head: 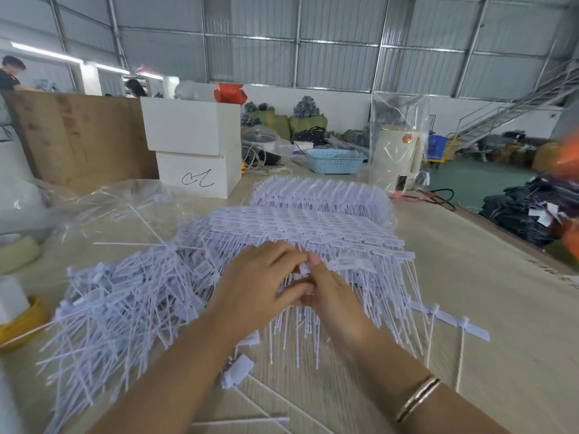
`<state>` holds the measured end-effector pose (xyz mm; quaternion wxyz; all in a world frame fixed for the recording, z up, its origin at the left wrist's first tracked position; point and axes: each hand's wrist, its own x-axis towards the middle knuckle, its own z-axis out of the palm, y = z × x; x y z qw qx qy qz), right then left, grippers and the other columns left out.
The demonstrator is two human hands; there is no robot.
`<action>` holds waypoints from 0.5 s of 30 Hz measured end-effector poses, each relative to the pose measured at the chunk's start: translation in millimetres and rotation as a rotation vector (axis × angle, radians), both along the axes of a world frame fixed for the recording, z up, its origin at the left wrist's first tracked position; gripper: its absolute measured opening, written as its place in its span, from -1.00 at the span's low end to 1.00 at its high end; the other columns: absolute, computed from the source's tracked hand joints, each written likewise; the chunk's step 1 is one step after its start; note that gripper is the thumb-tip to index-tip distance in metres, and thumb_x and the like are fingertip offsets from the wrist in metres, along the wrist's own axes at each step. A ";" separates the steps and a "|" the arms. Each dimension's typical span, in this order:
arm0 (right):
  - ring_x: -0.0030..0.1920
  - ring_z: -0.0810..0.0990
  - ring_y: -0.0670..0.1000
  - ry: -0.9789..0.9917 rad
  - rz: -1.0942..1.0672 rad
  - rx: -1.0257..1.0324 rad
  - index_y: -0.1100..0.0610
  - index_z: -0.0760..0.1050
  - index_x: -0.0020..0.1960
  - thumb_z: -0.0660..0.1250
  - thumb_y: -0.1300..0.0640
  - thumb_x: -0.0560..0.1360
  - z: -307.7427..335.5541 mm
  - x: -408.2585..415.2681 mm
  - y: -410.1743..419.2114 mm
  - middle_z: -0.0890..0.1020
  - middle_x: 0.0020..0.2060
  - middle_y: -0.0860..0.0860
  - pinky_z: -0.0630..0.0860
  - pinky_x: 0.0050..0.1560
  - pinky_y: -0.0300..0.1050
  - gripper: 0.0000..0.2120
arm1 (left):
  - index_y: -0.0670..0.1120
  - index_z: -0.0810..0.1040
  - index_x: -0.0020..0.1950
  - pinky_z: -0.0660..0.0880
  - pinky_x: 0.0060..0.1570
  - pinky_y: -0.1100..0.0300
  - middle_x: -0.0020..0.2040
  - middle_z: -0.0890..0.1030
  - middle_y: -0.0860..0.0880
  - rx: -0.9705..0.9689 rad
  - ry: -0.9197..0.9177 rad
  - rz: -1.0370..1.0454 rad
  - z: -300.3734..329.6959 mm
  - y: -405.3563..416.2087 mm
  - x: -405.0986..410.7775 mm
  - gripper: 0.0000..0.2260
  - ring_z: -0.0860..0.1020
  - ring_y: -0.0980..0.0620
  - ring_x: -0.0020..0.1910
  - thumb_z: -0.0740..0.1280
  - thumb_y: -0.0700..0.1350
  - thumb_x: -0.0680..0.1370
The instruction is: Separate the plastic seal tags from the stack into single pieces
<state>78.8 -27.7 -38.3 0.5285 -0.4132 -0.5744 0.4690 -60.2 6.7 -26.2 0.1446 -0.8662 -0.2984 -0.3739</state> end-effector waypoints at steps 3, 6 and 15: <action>-0.11 0.58 -0.09 -0.031 0.095 -0.049 -0.09 0.61 0.01 -0.01 -0.41 0.46 -4.5 0.7 5.1 0.65 -0.11 -0.07 0.46 -0.10 -0.20 -0.45 | -0.15 0.66 -0.03 0.52 -0.29 0.08 -0.24 0.63 -0.04 0.148 -0.129 0.029 -1.4 0.1 3.1 -0.79 0.58 -0.03 -0.30 0.25 -0.11 0.55; -0.18 0.55 -0.10 0.054 0.100 -0.124 0.01 0.54 0.18 0.02 -0.46 0.41 -5.0 1.9 8.7 0.64 -0.10 -0.08 0.43 -0.14 -0.22 -0.32 | -0.16 0.66 0.00 0.45 -0.24 0.12 -0.26 0.63 -0.02 0.213 -0.225 0.056 0.7 2.2 -4.0 -0.79 0.57 -0.02 -0.31 0.26 -0.12 0.57; -0.43 0.41 -0.04 0.313 -0.133 -0.069 0.11 0.66 -0.23 0.24 0.03 0.57 -2.2 7.1 6.2 0.47 -0.45 0.03 0.41 -0.27 -0.16 -0.68 | -0.04 0.63 0.04 0.34 -0.06 0.12 -0.05 0.62 0.04 0.170 -0.040 0.120 -5.6 9.6 -3.8 -0.74 0.48 0.03 -0.01 0.26 0.06 0.52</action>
